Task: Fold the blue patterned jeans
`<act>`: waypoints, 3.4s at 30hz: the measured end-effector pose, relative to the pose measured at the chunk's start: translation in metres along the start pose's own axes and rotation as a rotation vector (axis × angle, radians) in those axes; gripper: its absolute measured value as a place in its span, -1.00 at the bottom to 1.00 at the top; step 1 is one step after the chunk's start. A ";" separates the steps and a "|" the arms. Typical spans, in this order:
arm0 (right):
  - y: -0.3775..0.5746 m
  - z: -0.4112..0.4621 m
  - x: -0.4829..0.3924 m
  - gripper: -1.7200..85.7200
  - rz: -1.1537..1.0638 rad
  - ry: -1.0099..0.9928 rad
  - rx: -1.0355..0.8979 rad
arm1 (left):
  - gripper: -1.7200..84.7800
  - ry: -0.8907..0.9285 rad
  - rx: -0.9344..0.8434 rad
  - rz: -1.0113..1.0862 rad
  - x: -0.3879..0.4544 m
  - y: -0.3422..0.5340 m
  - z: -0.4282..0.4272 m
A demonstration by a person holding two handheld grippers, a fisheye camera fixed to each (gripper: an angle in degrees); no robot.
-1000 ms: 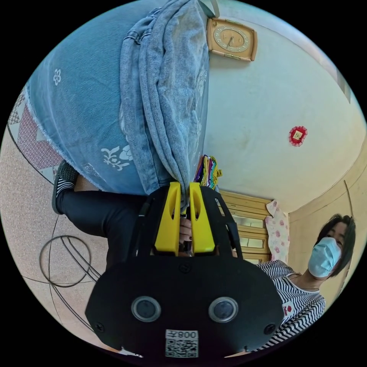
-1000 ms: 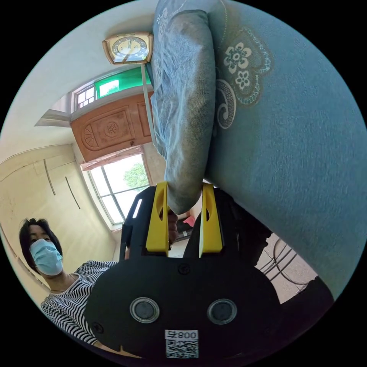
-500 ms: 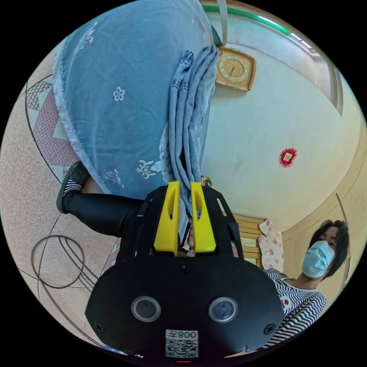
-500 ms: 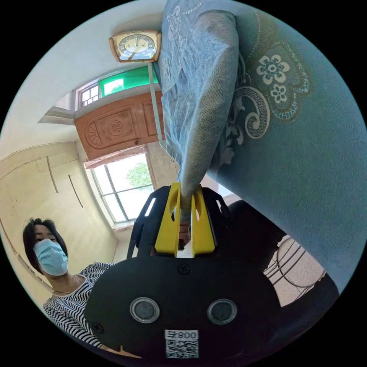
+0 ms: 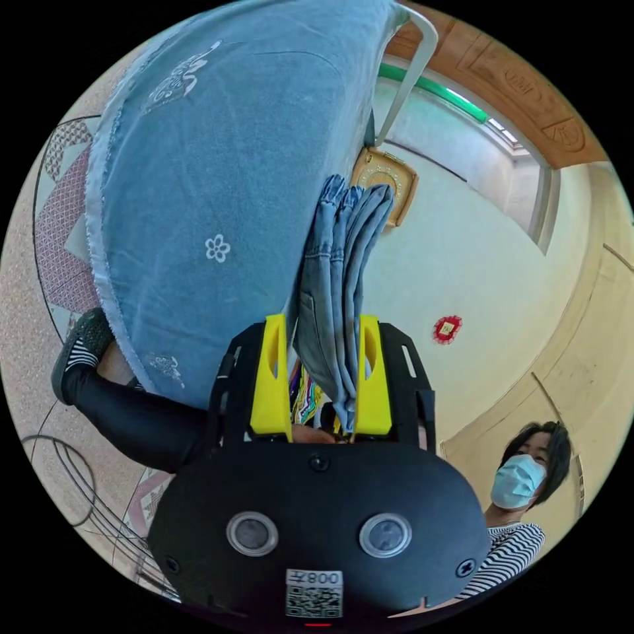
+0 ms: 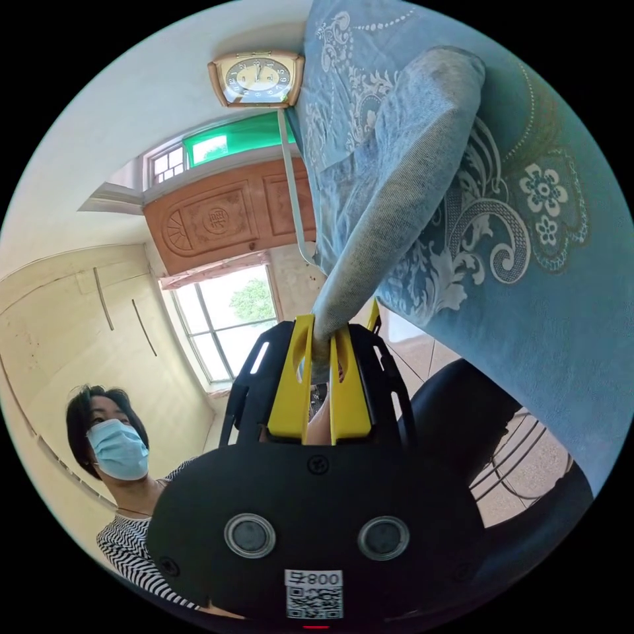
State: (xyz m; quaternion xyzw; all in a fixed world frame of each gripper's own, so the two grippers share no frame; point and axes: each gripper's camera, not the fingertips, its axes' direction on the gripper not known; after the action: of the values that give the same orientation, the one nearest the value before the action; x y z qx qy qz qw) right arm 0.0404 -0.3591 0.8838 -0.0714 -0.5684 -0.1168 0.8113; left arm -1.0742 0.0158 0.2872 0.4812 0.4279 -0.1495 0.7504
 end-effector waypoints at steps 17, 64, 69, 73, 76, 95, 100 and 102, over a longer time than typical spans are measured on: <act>-0.004 0.018 -0.017 -0.96 -0.016 -0.003 -0.001 | -0.64 -0.070 -0.042 0.071 0.021 -0.073 0.010; -0.024 0.037 0.030 -0.93 0.008 0.131 -0.061 | -0.81 -0.363 -0.105 0.144 0.078 -0.074 0.027; -0.023 0.038 0.053 -0.86 0.036 0.179 -0.070 | -0.81 -0.376 -0.104 0.134 0.080 -0.068 0.025; -0.018 0.032 0.070 -0.81 0.066 0.174 -0.044 | -0.81 -0.380 -0.110 0.133 0.081 -0.065 0.023; -0.014 0.027 0.079 -0.79 0.075 0.154 -0.011 | -0.81 -0.386 -0.115 0.136 0.083 -0.062 0.021; -0.021 0.026 0.070 -0.90 0.004 0.102 0.008 | -0.83 -0.449 -0.147 0.201 0.120 -0.032 0.013; -0.020 0.021 0.061 -0.92 -0.025 0.105 0.006 | -0.83 -0.462 -0.162 0.217 0.134 -0.020 0.011; -0.019 0.018 0.060 -0.92 -0.028 0.116 0.009 | -0.83 -0.492 -0.176 0.228 0.137 -0.013 0.009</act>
State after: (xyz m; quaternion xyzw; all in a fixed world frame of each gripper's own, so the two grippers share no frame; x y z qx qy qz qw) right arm 0.0384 -0.3791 0.9458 -0.0530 -0.5220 -0.1296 0.8414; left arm -0.9975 0.0274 0.1736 0.4083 0.1873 -0.1385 0.8826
